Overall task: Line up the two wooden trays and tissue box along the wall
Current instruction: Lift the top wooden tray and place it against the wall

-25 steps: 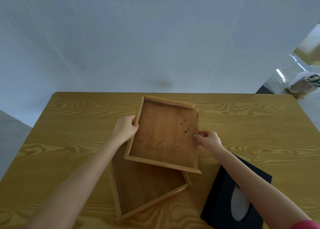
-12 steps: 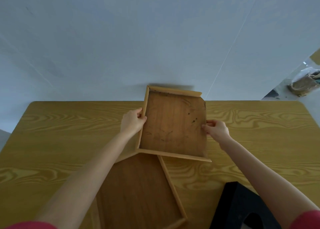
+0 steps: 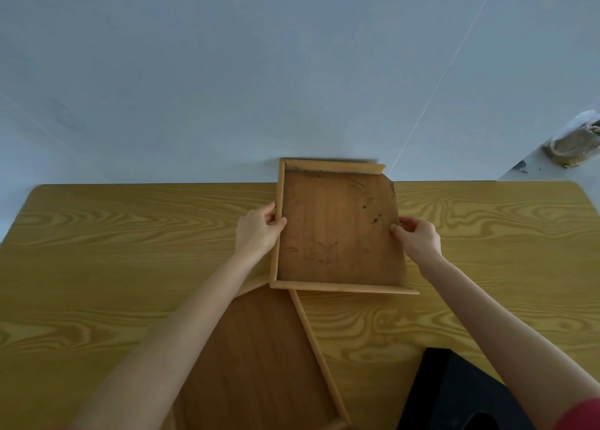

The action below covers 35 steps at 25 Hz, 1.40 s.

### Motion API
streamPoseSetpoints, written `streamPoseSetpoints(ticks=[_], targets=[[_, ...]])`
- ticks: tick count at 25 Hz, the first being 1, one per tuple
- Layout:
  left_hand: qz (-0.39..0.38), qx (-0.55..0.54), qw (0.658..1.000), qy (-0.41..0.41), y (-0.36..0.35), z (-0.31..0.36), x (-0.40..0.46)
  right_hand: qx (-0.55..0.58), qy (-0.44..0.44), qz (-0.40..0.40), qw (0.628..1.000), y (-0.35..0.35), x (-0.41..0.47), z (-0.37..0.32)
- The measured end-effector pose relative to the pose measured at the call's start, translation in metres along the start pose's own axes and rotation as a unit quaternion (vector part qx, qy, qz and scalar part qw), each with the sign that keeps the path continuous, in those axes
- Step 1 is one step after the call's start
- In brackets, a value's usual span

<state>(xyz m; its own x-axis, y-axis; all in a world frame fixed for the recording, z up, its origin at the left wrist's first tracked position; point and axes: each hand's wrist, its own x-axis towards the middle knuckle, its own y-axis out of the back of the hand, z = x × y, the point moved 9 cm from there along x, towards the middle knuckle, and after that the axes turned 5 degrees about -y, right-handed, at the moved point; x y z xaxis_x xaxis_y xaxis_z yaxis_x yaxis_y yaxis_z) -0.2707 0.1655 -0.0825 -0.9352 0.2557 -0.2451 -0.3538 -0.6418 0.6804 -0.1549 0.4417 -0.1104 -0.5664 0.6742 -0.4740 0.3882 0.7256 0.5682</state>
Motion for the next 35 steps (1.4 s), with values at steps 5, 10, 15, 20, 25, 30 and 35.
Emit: streamPoseSetpoints(ticks=[5, 10, 15, 20, 25, 30, 35], targets=[[-0.027, -0.009, 1.0, -0.004, -0.025, 0.013, 0.003, -0.006, -0.013, 0.024, 1.0, 0.021, 0.005, 0.012], [-0.04, -0.037, 0.998, 0.006, -0.046, 0.017, 0.003, -0.016, -0.013, 0.044, 0.999, 0.036, 0.011, 0.013], [-0.034, -0.047, 0.998, 0.025, -0.05, 0.003, 0.004, -0.046, -0.001, 0.025, 0.999, 0.026, 0.011, 0.014], [-0.019, -0.035, 0.998, 0.04, -0.033, -0.016, 0.006, -0.052, 0.015, -0.001, 0.999, 0.004, 0.007, 0.003], [-0.007, -0.013, 0.998, 0.063, -0.013, -0.041, 0.007, -0.07, 0.03, -0.035, 0.996, -0.029, 0.002, -0.005], [-0.009, -0.004, 0.998, 0.064, -0.013, -0.047, 0.011, -0.08, 0.043, -0.025, 0.996, -0.037, 0.001, -0.01], [-0.021, -0.009, 0.998, 0.051, -0.027, -0.036, 0.012, -0.118, 0.042, -0.007, 0.992, -0.036, 0.002, -0.002]])
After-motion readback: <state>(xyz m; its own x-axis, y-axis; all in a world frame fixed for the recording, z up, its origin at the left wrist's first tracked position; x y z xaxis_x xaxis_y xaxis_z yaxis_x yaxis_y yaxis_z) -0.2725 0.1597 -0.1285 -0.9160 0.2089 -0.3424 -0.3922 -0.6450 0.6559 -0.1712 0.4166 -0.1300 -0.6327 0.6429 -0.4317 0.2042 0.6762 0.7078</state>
